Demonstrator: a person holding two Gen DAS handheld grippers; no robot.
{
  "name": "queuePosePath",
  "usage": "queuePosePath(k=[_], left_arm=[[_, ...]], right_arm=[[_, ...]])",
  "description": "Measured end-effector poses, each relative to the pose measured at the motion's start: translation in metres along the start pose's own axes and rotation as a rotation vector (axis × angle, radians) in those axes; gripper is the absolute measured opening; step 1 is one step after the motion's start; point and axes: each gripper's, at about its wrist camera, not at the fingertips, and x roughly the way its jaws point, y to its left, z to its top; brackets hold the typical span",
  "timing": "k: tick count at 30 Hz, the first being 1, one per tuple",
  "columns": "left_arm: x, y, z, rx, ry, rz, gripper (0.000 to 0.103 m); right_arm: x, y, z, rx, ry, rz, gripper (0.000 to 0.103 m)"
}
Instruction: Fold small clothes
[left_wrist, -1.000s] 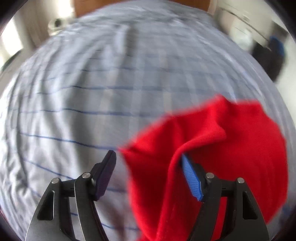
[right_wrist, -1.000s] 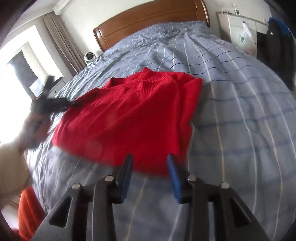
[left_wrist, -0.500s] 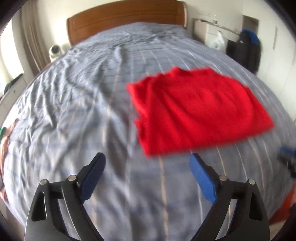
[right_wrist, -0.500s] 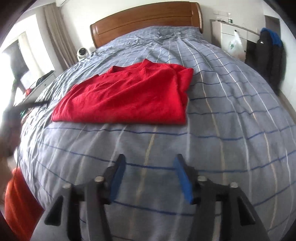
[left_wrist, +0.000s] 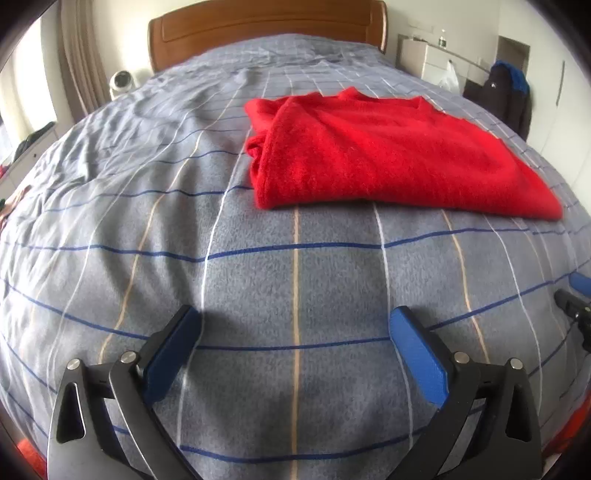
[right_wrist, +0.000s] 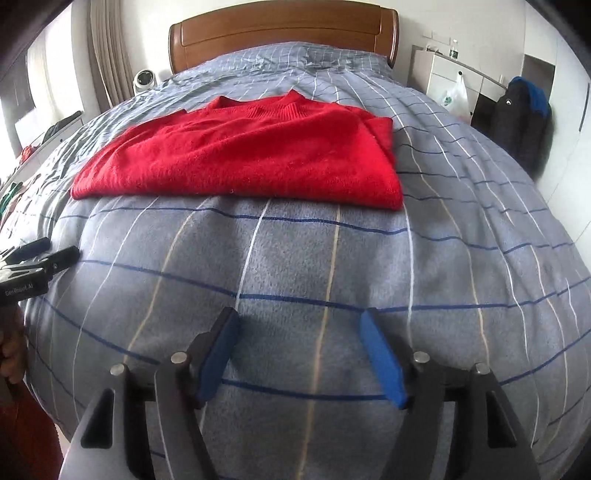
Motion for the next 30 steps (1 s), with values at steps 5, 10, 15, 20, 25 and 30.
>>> queuePosePath(k=[5,10,15,20,25,30], left_arm=[[-0.003,-0.005,-0.007,0.004,-0.012,0.011,0.102],[-0.007,-0.008,-0.012,0.001,-0.010,0.024,0.102],[-0.026,-0.002,-0.009,-0.011,0.039,0.030,0.101],[-0.063,0.038,-0.012,-0.075,-0.041,0.033,0.101],[-0.065,0.069,-0.034,-0.207,-0.054,0.018,0.101],[-0.055,0.069,-0.050,-0.172,-0.021,0.078,0.101]], right_arm=[[-0.001,0.003,-0.001,-0.007,-0.004,-0.008,0.069],[-0.001,0.002,-0.002,-0.012,-0.006,-0.006,0.070],[-0.001,-0.002,0.001,-0.013,0.010,0.014,0.072],[-0.020,-0.048,0.030,0.133,-0.047,0.183,0.071],[0.008,-0.110,0.100,0.317,-0.050,0.254,0.071],[0.082,-0.126,0.138,0.448,0.079,0.313,0.068]])
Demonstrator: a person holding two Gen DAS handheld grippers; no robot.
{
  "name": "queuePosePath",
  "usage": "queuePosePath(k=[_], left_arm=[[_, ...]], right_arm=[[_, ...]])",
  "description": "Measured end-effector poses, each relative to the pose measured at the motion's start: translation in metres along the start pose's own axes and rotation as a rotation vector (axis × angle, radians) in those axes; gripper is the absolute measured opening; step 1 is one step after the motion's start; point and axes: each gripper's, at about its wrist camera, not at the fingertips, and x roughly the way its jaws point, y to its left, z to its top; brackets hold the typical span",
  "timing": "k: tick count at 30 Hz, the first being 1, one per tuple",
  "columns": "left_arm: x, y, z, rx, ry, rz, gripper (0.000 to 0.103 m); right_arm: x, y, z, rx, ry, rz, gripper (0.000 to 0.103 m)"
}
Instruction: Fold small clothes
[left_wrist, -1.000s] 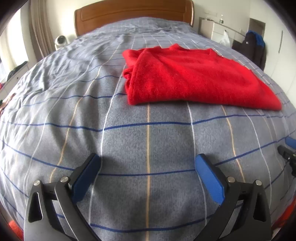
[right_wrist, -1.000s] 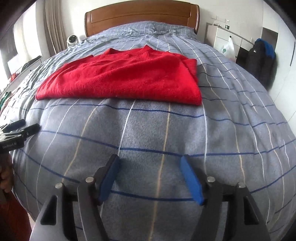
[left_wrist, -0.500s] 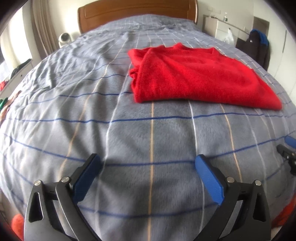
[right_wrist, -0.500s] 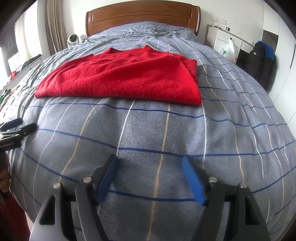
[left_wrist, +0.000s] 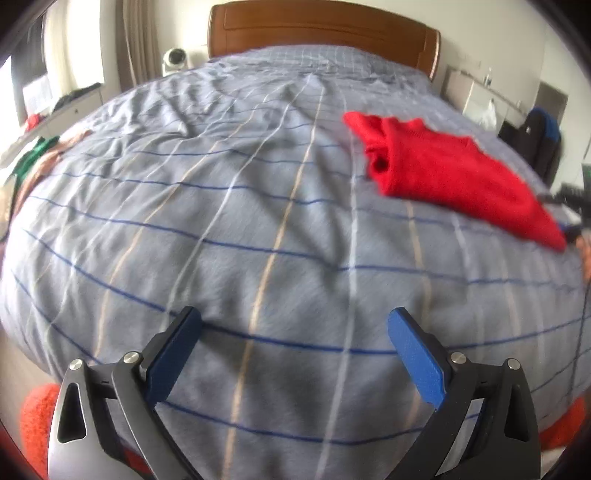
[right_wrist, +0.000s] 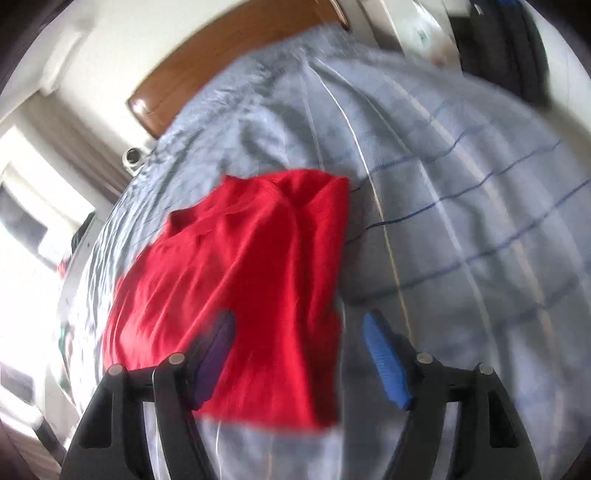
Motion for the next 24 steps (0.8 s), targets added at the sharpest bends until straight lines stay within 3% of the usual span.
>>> queuePosePath(k=[2,3,4,6,11,14,17,20,21,24], left_arm=[[-0.002,0.007,0.002,-0.011,-0.011,0.011,0.101],[-0.002,0.011,0.004,-0.032,-0.020,0.007,0.101],[-0.001,0.017,0.005,-0.053,-0.024,0.000,0.101],[0.004,0.024,0.006,-0.090,-0.019,-0.012,0.101],[0.011,0.028,0.008,-0.115,-0.022,-0.001,0.101],[0.009,0.027,0.006,-0.108,-0.027,0.003,0.101],[0.009,0.030,0.004,-0.117,-0.025,0.000,0.101],[0.009,0.031,0.003,-0.108,-0.025,0.002,0.101],[0.009,0.031,0.003,-0.105,-0.025,0.002,0.101],[0.009,0.032,0.003,-0.113,-0.024,-0.005,0.101]], right_arm=[[0.020,0.004,0.001,0.015,0.037,0.034,0.047],[0.025,0.011,0.000,-0.013,0.045,-0.022,0.017],[0.025,0.022,-0.002,-0.054,0.040,-0.090,0.014],[0.014,0.050,-0.001,-0.112,0.022,-0.109,0.012],[-0.015,0.164,0.008,-0.222,-0.024,0.113,0.012],[0.001,0.238,-0.002,-0.325,0.006,0.171,0.012],[0.040,0.290,-0.024,-0.405,0.052,0.176,0.012],[0.093,0.313,-0.048,-0.408,0.193,0.211,0.024],[0.104,0.315,-0.058,-0.391,0.243,0.226,0.037],[0.101,0.308,-0.072,-0.340,0.255,0.315,0.039]])
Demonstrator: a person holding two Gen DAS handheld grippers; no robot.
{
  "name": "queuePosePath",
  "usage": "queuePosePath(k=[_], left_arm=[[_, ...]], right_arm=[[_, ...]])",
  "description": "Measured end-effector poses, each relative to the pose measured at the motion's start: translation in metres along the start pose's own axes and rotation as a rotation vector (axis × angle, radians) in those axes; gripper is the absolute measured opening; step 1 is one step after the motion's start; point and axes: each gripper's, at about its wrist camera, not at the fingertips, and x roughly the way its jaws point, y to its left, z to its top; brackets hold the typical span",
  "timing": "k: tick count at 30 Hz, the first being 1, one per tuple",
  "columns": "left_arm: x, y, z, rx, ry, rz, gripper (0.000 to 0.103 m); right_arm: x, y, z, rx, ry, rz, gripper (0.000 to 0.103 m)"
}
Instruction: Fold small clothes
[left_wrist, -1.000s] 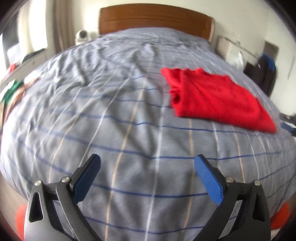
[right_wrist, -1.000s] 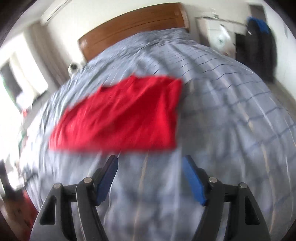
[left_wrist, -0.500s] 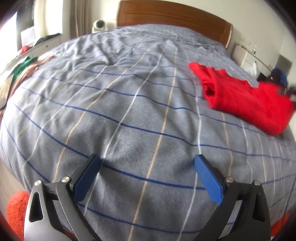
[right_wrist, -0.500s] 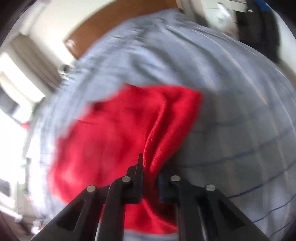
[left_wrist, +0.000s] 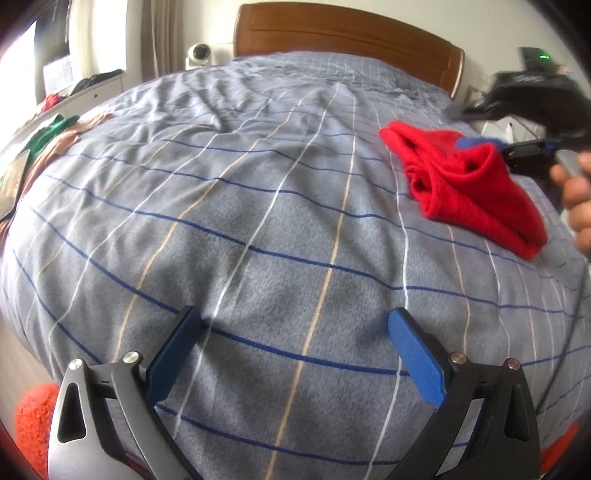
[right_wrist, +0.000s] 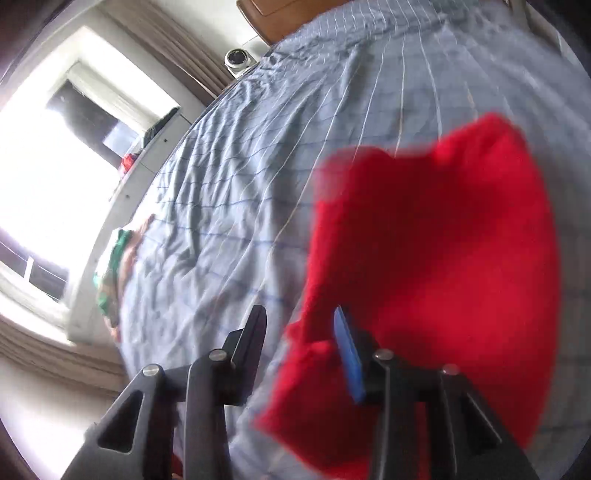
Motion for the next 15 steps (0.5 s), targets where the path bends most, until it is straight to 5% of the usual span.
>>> queuePosePath(k=[4,7,10,12,15], left_arm=[[0.001,0.001,0.002,-0.025,-0.002,-0.008,0.101],[0.003,-0.001,0.002,-0.022,-0.004,0.003,0.102],[0.004,-0.003,0.001,-0.012,-0.008,0.019,0.102],[0.004,-0.004,0.000,-0.007,-0.012,0.026,0.102],[0.004,-0.005,-0.002,0.002,-0.015,0.032,0.102]], right_arm=[[-0.060,0.010,-0.006,-0.106,-0.121,0.048,0.048],[-0.085,0.007,-0.009,-0.217,-0.164,-0.113,0.051],[-0.065,0.002,-0.022,-0.308,-0.065,-0.220,0.046],[-0.041,0.001,-0.034,-0.326,-0.016,-0.224,0.035],[-0.002,0.007,-0.053,-0.323,0.008,-0.206,0.033]])
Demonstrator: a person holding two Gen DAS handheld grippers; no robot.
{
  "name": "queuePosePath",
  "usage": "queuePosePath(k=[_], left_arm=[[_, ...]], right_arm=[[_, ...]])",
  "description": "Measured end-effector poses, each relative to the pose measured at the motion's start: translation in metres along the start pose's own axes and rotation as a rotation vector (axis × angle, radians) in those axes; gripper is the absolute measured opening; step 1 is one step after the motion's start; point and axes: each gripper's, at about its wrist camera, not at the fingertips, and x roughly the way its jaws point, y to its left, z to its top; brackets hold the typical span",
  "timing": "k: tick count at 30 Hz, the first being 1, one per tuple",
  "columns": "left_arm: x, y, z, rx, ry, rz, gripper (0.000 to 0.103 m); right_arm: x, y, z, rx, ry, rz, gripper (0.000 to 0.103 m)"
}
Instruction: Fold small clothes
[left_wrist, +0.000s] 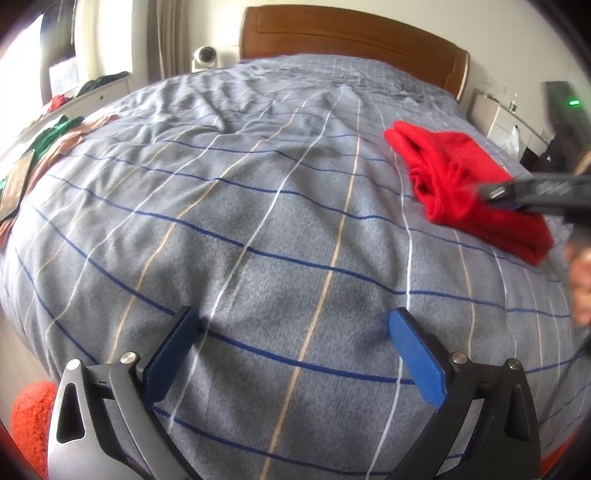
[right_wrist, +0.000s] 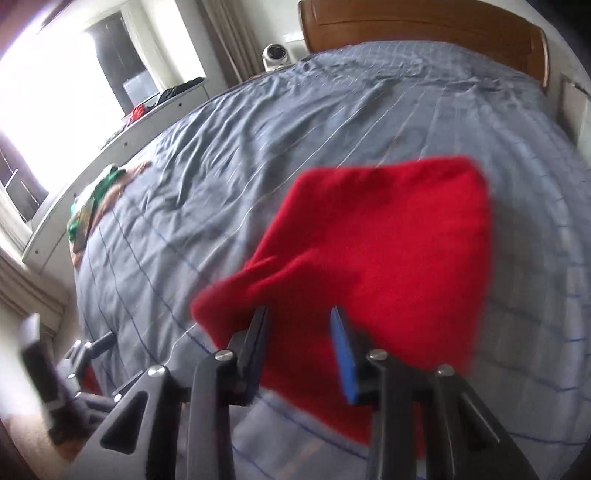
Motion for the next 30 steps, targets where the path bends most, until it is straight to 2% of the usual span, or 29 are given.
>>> queuePosePath(k=[3,5,8,9,12,14,17,19,20,21,22,23,24,25,26,27,30], left_arm=[[0.001,-0.001,-0.002,0.011,-0.001,0.006,0.102],[0.000,-0.001,-0.002,0.012,-0.001,0.006,0.102],[0.000,-0.001,-0.002,0.004,0.001,0.004,0.102],[0.000,-0.001,-0.002,0.002,0.001,0.004,0.102],[-0.004,-0.003,-0.001,0.006,-0.001,-0.004,0.102],[-0.007,-0.007,-0.002,0.025,-0.005,-0.003,0.102],[-0.014,-0.018,0.002,0.065,0.000,-0.018,0.102],[-0.024,-0.024,0.014,0.083,-0.003,-0.070,0.102],[-0.030,-0.027,0.026,0.084,-0.017,-0.121,0.102],[-0.034,-0.031,0.042,0.078,-0.025,-0.183,0.102],[-0.033,-0.035,0.056,0.070,-0.020,-0.241,0.102],[-0.030,-0.040,0.071,0.063,-0.005,-0.300,0.102],[-0.018,-0.048,0.089,0.059,0.041,-0.372,0.102],[-0.008,-0.053,0.100,0.058,0.080,-0.406,0.102],[0.010,-0.065,0.116,0.065,0.139,-0.442,0.102],[0.023,-0.073,0.126,0.078,0.167,-0.444,0.102],[0.068,-0.099,0.149,0.151,0.198,-0.326,0.102]], right_arm=[[0.022,0.017,-0.009,-0.045,0.012,-0.044,0.033],[0.017,0.028,-0.007,-0.082,-0.009,-0.074,0.033],[-0.025,0.025,-0.008,-0.067,-0.093,-0.032,0.033],[-0.050,0.019,-0.011,-0.047,-0.149,-0.029,0.033],[-0.096,-0.004,-0.027,0.008,-0.225,-0.053,0.034],[-0.099,-0.017,-0.040,0.050,-0.210,-0.098,0.038],[-0.062,-0.045,-0.064,0.135,-0.075,-0.115,0.038],[-0.046,-0.053,-0.076,0.164,-0.028,-0.120,0.038],[-0.050,-0.052,-0.078,0.167,-0.055,-0.115,0.038],[-0.056,-0.051,-0.078,0.171,-0.076,-0.097,0.042],[-0.064,-0.052,-0.075,0.179,-0.105,-0.061,0.055],[-0.073,-0.055,-0.072,0.189,-0.138,-0.031,0.061],[-0.084,-0.061,-0.065,0.202,-0.182,-0.026,0.072],[-0.092,-0.068,-0.058,0.219,-0.213,-0.037,0.080],[-0.094,-0.071,-0.052,0.236,-0.229,-0.043,0.082],[-0.097,-0.083,-0.044,0.270,-0.240,-0.036,0.082],[-0.086,-0.114,-0.025,0.366,-0.219,0.020,0.082]])
